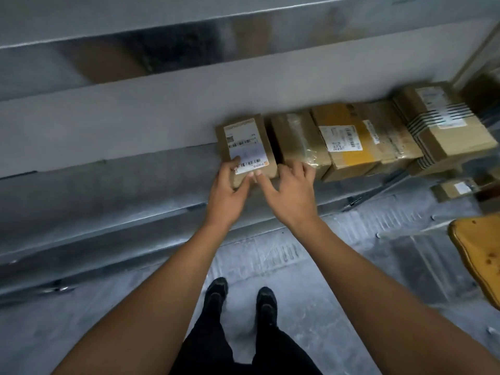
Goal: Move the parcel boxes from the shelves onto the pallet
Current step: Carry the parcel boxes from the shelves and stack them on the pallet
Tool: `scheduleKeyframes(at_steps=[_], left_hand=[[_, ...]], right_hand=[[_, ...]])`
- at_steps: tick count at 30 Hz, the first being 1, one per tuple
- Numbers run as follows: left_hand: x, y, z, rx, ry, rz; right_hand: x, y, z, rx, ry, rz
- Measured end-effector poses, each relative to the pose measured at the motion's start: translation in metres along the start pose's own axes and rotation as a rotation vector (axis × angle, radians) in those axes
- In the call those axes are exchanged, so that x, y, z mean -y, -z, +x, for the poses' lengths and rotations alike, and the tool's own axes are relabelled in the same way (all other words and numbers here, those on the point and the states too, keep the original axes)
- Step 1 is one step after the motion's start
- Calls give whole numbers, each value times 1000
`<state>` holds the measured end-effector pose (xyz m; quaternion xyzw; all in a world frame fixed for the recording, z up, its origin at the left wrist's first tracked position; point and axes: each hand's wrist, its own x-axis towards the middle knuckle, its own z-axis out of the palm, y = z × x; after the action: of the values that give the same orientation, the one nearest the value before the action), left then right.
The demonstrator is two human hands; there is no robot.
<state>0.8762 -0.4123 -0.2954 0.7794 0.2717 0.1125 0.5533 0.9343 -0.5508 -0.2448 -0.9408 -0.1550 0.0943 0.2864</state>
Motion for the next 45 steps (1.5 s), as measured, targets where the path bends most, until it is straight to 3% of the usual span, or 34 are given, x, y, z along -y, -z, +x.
scheduleKeyframes(at_steps=[4, 12, 23, 35, 45], left_hand=[[-6, 10, -33, -90, 62, -114], [2, 80, -101, -467, 160, -209], [73, 270, -214, -992, 183, -281], [175, 503, -398, -1403, 279, -260], [232, 618, -497, -1666, 392, -243]], right_hand=[[11, -8, -11, -46, 82, 76], [71, -37, -43, 168, 289, 362], [249, -155, -151, 546, 635, 370], [469, -303, -363, 841, 1023, 327], [579, -398, -487, 1040, 1198, 276]])
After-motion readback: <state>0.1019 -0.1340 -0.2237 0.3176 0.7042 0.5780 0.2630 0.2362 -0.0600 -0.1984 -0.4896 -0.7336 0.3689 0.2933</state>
